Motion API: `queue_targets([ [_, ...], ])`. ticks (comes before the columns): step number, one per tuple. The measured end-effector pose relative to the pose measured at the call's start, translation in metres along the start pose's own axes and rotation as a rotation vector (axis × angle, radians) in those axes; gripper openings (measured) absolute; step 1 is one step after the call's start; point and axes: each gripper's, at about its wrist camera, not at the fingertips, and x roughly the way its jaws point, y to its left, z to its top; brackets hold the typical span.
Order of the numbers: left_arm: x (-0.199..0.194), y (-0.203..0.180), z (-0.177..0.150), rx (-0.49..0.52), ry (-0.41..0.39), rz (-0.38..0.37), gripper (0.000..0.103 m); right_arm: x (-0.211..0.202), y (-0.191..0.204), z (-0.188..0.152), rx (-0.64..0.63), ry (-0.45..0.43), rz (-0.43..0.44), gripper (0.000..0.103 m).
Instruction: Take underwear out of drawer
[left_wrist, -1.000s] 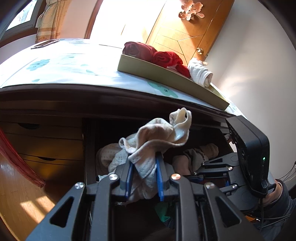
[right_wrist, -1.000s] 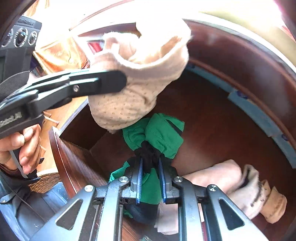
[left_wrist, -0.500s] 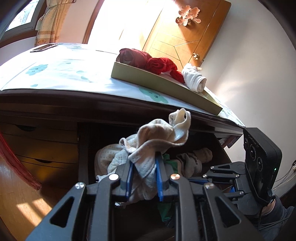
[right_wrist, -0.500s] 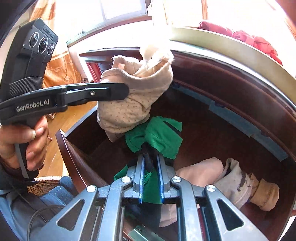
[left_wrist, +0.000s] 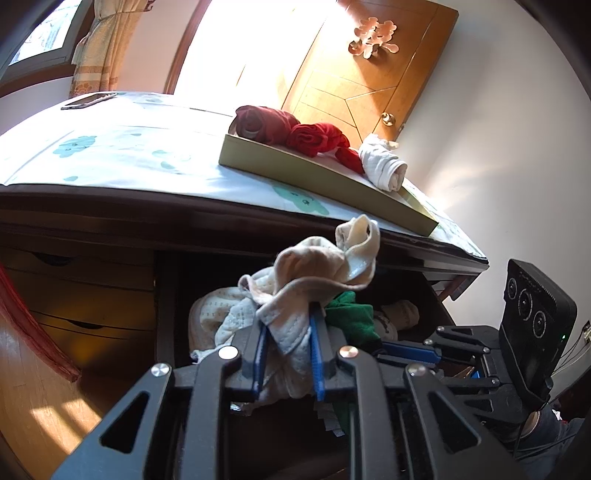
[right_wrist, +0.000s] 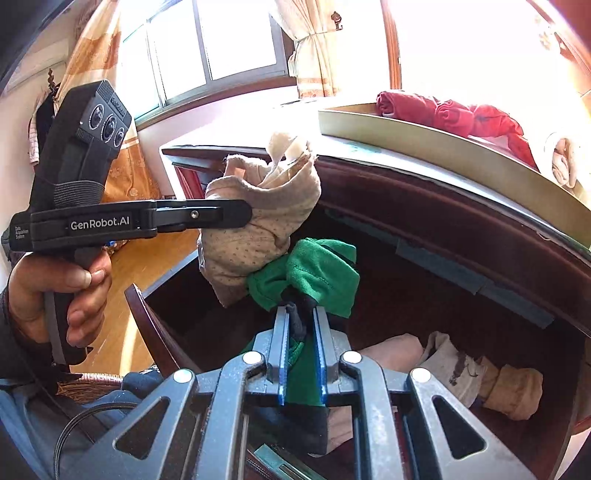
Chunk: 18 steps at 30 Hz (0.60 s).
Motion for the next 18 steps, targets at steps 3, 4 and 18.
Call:
queue_targets([
  [3, -0.002, 0.0, 0.0, -0.004, -0.008, 0.002, 0.018, -0.008, 0.0, -0.008, 0.004, -0.022, -0.001, 0.013],
  [4, -0.003, 0.0, 0.0, -0.005, -0.011, 0.001, 0.018, -0.009, 0.002, -0.011, 0.004, -0.03, -0.004, 0.013],
  [18, -0.009, -0.001, 0.0, -0.007, -0.036, -0.003, 0.018, -0.051, 0.007, -0.021, -0.006, -0.112, -0.037, 0.013],
])
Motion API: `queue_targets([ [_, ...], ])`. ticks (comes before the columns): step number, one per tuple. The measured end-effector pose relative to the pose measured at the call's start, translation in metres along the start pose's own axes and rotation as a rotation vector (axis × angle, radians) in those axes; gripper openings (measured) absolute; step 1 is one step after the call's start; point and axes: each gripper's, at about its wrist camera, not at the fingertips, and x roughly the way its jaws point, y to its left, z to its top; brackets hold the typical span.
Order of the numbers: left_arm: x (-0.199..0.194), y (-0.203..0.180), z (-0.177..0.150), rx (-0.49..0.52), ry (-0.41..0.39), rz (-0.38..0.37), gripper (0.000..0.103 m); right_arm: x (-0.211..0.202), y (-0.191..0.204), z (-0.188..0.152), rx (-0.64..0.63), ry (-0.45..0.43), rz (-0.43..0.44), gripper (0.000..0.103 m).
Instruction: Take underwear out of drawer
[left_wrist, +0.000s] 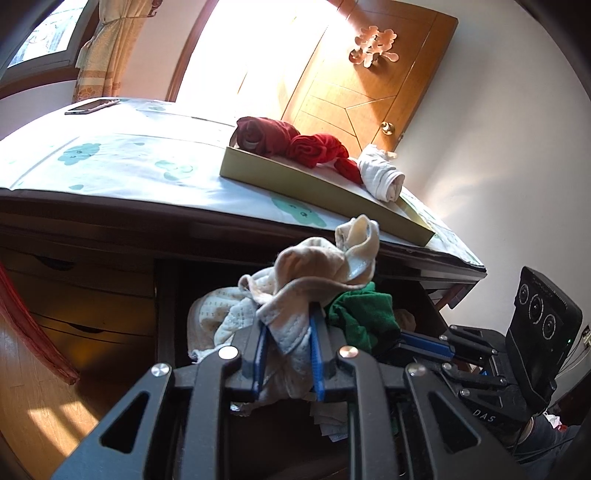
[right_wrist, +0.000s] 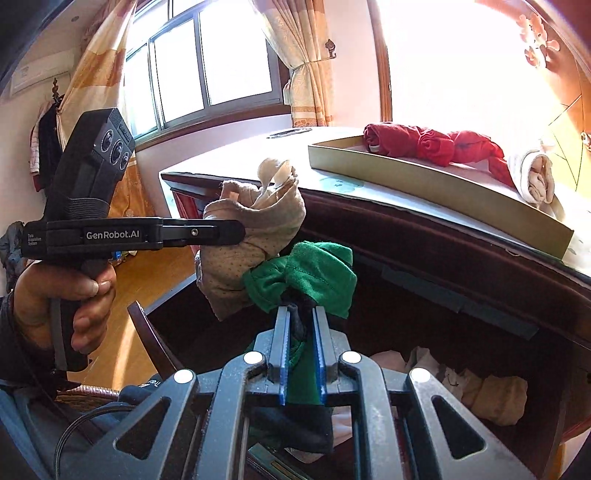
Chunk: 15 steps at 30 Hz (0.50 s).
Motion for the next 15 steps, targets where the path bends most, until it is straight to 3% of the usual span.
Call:
queue_targets([
  [7, -0.002, -0.004, 0.0, 0.007, -0.01, 0.004, 0.018, -0.011, -0.004, -0.001, 0.014, -0.033, -0.016, 0.013],
  [15, -0.003, -0.018, 0.0, 0.071, -0.032, 0.058, 0.018, -0.026, -0.003, -0.002, 0.013, -0.084, -0.033, 0.013],
])
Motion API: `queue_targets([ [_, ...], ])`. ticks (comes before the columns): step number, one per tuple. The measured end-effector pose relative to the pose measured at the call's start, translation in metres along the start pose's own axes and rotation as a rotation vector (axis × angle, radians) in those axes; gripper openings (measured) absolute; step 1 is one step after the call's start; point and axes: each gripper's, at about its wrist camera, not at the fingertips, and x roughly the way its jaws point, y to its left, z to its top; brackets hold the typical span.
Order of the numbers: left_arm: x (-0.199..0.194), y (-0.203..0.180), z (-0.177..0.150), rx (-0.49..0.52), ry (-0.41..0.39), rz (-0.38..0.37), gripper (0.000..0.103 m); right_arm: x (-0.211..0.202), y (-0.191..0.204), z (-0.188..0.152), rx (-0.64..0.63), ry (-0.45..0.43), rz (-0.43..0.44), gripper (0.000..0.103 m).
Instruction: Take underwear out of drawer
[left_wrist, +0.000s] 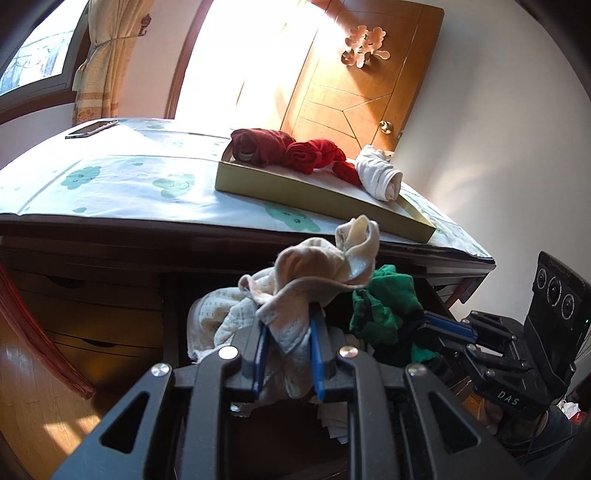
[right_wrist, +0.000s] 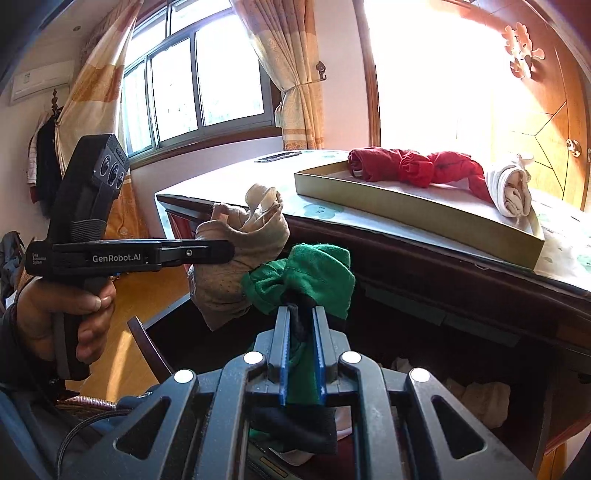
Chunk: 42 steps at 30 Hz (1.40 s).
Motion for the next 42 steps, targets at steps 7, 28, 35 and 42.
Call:
queue_targets([
  [7, -0.005, -0.006, 0.001, 0.028, -0.023, 0.024, 0.018, -0.011, -0.001, 0.002, 0.0, -0.048, -0.005, 0.002],
  [28, 0.002, 0.003, -0.001, -0.006, 0.003, 0.027, 0.018, 0.103, -0.002, 0.002, -0.066, 0.489, 0.047, 0.075],
  [35, 0.003, 0.004, -0.001, -0.007, 0.011, 0.025, 0.018, 0.154, -0.004, -0.003, -0.109, 0.699, 0.086, 0.05],
  [42, 0.002, 0.004, -0.001, -0.013, -0.002, 0.018, 0.018, 0.134, -0.001, 0.002, -0.16, 0.586, 0.068, 0.025],
])
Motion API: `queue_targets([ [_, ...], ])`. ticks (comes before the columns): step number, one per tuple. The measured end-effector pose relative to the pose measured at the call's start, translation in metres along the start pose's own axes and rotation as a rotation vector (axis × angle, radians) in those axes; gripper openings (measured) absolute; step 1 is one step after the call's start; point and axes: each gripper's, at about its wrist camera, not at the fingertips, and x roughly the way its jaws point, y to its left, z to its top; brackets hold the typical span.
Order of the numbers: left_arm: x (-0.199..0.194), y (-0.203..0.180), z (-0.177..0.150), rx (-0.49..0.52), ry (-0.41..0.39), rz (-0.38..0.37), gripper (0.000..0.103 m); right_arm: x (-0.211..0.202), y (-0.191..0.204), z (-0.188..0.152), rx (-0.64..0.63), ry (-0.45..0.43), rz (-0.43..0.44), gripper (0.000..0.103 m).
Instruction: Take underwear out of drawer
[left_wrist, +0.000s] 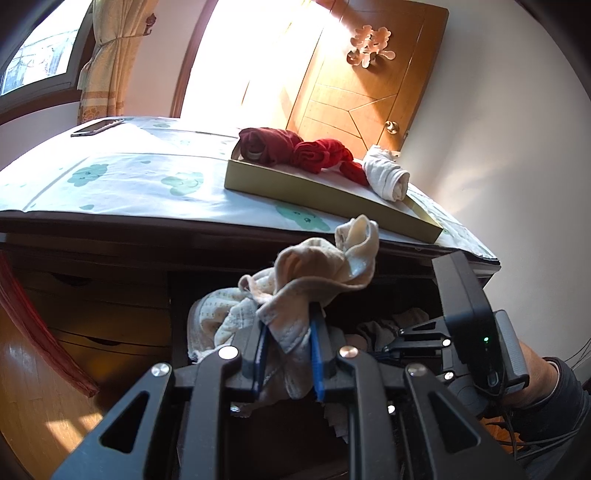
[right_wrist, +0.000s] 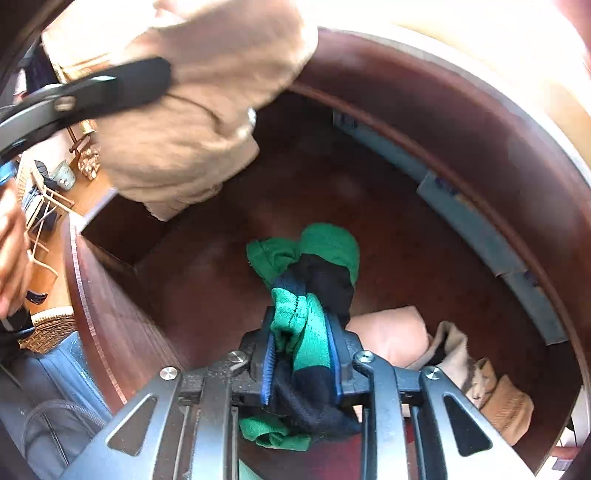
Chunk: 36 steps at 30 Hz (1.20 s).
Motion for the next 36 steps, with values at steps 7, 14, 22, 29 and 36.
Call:
queue_targets([
  [7, -0.007, -0.001, 0.002, -0.009, -0.024, -0.01, 0.018, -0.038, 0.004, -0.02, 0.002, -0.199, -0.044, 0.023],
  [14, -0.02, -0.007, 0.007, -0.01, -0.072, -0.031, 0.018, -0.083, -0.001, -0.04, 0.037, -0.416, -0.077, 0.023],
  [22, -0.029, -0.018, 0.011, 0.019, -0.107, -0.011, 0.018, -0.117, 0.008, -0.052, 0.043, -0.584, -0.114, 0.023],
  [29, -0.031, -0.026, 0.011, 0.067, -0.121, 0.038, 0.018, -0.131, 0.008, -0.054, 0.064, -0.664, -0.129, 0.023],
  [36, -0.033, -0.028, 0.016, 0.085, -0.133, 0.059, 0.018, -0.14, 0.004, -0.055, 0.08, -0.716, -0.145, 0.023],
])
